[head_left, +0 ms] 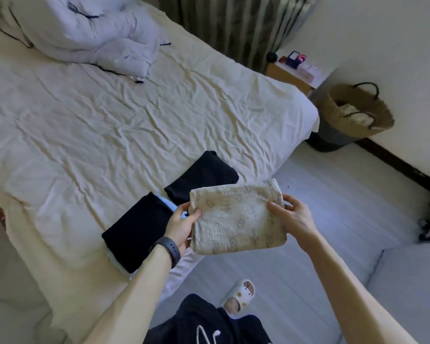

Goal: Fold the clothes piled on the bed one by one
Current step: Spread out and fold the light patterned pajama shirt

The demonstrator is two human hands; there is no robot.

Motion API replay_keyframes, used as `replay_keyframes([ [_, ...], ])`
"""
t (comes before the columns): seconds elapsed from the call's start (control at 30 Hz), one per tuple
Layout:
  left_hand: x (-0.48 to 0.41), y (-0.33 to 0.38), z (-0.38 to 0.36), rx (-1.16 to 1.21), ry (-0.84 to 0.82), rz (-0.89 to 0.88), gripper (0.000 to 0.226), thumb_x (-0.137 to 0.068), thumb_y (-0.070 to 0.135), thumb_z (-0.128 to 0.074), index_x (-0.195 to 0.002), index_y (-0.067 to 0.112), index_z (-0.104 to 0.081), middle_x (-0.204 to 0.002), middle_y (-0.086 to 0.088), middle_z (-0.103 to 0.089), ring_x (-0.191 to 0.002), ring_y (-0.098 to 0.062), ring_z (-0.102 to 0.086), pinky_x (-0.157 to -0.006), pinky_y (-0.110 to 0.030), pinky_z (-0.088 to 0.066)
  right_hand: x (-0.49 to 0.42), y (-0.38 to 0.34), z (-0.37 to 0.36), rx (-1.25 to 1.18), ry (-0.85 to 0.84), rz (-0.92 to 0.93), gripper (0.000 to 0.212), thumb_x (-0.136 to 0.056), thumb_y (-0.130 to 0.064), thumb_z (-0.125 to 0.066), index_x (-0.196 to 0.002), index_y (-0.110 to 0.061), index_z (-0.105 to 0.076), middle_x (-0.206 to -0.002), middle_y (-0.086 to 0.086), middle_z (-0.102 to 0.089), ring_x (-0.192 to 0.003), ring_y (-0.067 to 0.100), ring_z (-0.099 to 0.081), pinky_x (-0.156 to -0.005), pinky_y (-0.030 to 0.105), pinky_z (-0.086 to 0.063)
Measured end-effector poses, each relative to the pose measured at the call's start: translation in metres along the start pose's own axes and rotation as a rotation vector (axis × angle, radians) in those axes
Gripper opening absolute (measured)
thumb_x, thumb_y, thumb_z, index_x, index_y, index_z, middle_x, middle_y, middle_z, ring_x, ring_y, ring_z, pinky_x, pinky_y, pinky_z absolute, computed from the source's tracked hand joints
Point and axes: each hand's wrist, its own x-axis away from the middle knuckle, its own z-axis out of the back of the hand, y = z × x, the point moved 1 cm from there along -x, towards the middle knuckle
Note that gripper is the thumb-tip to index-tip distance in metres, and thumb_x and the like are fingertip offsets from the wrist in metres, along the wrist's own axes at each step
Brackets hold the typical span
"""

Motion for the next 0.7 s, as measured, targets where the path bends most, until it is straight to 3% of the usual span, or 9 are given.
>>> replay_keyframes([
  [0.07,-0.012,0.005,-0.013,0.073,0.073,-0.009,0.016,-0.098,0.020,-0.064,-0.107,0.033,-0.060,-0.104,-0.004,-0.071,-0.087,-0.019,-0.068,-0.065,-0.033,-0.052,-0.039,-0.017,0.000,0.054,-0.085,0.009,0.015,-0.092,-0.027,-0.076,-0.100,-0.038,-0.068,-0.100,-0.006,-0.077,-0.087,0.013,-0.076,-0.078,0.036,-0.061],
  [0.17,-0.033,0.007,-0.022,0.121,0.198,-0.025,0.016,-0.099,0.022,-0.062,-0.112,0.031,-0.059,-0.107,-0.002,-0.070,-0.091,-0.018,-0.068,-0.065,-0.032,-0.052,-0.088,-0.039,-0.009,0.129,-0.169,0.024,0.016,-0.092,-0.028,-0.075,-0.102,-0.037,-0.068,-0.097,-0.007,-0.077,-0.083,0.011,-0.076,-0.077,0.033,-0.060],
  [0.3,-0.073,0.008,-0.025,0.142,0.354,-0.038,0.018,-0.100,0.026,-0.060,-0.117,0.031,-0.056,-0.120,-0.006,-0.066,-0.109,-0.025,-0.064,-0.096,-0.047,-0.052,-0.146,-0.062,-0.038,0.235,-0.278,0.027,0.020,-0.094,-0.026,-0.074,-0.111,-0.034,-0.066,-0.095,-0.006,-0.078,-0.083,0.012,-0.076,-0.076,0.033,-0.061],
  [0.47,-0.130,0.008,-0.025,0.141,0.454,-0.004,0.033,-0.102,0.032,-0.053,-0.136,0.027,-0.053,-0.129,-0.005,-0.062,-0.116,-0.026,-0.059,-0.105,-0.047,-0.046,-0.211,-0.073,-0.073,0.371,-0.343,0.038,0.022,-0.095,-0.023,-0.072,-0.112,-0.034,-0.065,-0.099,-0.002,-0.076,-0.089,0.016,-0.075,-0.082,0.040,-0.061],
  [0.53,-0.154,0.006,-0.024,0.109,0.488,0.008,0.037,-0.105,0.033,-0.047,-0.141,0.026,-0.049,-0.122,-0.001,-0.062,-0.107,-0.022,-0.059,-0.095,-0.038,-0.048,-0.232,-0.074,-0.088,0.408,-0.365,0.030,0.020,-0.095,-0.025,-0.071,-0.110,-0.037,-0.063,-0.097,-0.004,-0.075,-0.082,0.012,-0.075,-0.070,0.030,-0.061],
  [0.6,-0.178,0.006,-0.022,0.069,0.550,0.033,0.039,-0.106,0.031,-0.043,-0.144,0.022,-0.046,-0.098,0.008,-0.058,-0.083,-0.010,-0.054,-0.070,-0.027,-0.042,-0.257,-0.073,-0.103,0.432,-0.386,0.027,0.019,-0.096,-0.025,-0.070,-0.110,-0.035,-0.063,-0.094,-0.004,-0.076,-0.076,0.009,-0.075,-0.061,0.024,-0.059],
  [0.7,-0.202,0.000,-0.021,0.089,0.628,0.091,0.037,-0.108,0.027,-0.039,-0.143,0.019,-0.044,-0.085,0.009,-0.050,-0.072,-0.005,-0.047,-0.061,-0.027,-0.037,-0.294,-0.066,-0.127,0.503,-0.437,0.015,0.024,-0.096,-0.024,-0.070,-0.119,-0.029,-0.064,-0.096,0.003,-0.077,-0.085,0.021,-0.075,-0.076,0.043,-0.063],
])
